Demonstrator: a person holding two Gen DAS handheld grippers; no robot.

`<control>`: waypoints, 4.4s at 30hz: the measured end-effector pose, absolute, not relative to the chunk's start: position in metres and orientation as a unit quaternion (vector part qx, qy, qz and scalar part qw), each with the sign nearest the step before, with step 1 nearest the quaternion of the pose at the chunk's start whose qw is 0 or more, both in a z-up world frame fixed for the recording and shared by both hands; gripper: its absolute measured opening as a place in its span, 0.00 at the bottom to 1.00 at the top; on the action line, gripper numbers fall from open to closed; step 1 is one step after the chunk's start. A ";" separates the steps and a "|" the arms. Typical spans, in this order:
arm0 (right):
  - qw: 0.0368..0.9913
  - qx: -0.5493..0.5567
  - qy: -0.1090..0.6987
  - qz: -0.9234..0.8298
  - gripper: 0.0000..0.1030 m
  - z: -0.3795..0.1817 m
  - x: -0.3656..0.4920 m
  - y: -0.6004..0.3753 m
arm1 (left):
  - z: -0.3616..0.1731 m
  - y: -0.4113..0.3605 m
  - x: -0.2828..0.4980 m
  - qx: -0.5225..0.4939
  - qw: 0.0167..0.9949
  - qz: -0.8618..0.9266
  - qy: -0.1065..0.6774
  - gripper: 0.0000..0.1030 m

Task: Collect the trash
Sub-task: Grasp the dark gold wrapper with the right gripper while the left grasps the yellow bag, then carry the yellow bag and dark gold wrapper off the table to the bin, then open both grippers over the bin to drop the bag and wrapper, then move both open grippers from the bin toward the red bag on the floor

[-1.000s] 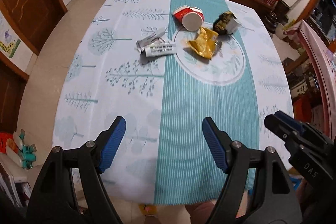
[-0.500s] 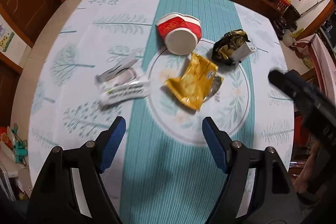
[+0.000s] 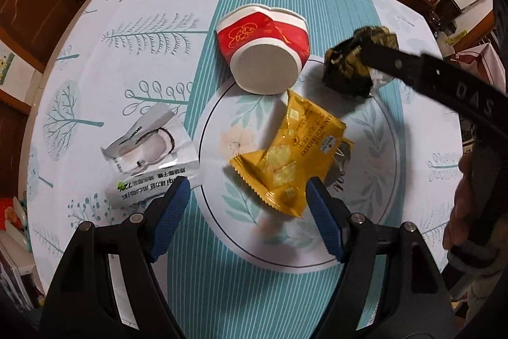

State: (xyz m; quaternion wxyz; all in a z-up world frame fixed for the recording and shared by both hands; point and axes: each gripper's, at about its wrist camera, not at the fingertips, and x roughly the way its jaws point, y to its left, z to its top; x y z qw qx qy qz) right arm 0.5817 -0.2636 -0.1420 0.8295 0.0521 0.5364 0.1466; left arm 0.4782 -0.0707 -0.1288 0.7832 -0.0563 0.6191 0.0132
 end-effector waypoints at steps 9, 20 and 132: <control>0.826 0.069 0.531 0.176 0.68 -0.152 0.598 -0.257 | -0.138 -0.082 0.494 -0.055 0.783 0.001 0.619 0.71; 0.825 0.066 0.525 0.198 0.54 -0.147 0.583 -0.266 | -0.153 -0.103 0.508 -0.036 0.787 -0.004 0.616 0.55; 0.730 0.337 0.557 -0.207 0.82 -0.589 -0.184 -0.412 | -0.491 -0.238 -0.041 0.173 0.764 -0.231 0.577 0.62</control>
